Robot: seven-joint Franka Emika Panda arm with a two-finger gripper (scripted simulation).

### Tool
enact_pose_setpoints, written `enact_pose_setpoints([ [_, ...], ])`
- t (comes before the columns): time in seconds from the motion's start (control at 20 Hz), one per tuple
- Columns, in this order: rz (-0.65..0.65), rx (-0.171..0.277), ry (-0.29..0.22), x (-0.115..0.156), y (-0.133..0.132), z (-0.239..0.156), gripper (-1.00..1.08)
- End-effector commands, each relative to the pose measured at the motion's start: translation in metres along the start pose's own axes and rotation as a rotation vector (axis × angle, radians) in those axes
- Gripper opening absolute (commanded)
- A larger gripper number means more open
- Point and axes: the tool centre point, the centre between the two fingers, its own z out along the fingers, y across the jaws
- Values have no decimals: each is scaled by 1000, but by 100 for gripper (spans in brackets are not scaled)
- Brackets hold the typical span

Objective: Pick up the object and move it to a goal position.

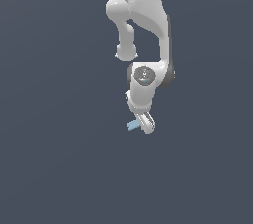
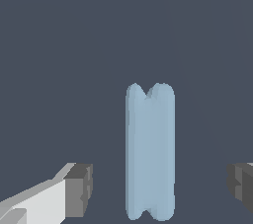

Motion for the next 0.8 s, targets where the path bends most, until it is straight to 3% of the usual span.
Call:
enact_pose_setpoints([
  [0.0, 1, -1, 0, 0, 1, 9, 100],
  [0.55, 4, -1, 0, 0, 0, 43, 100],
  [0.6, 4, -1, 0, 0, 0, 43, -100],
  [0.75, 4, -1, 0, 0, 0, 43, -100],
])
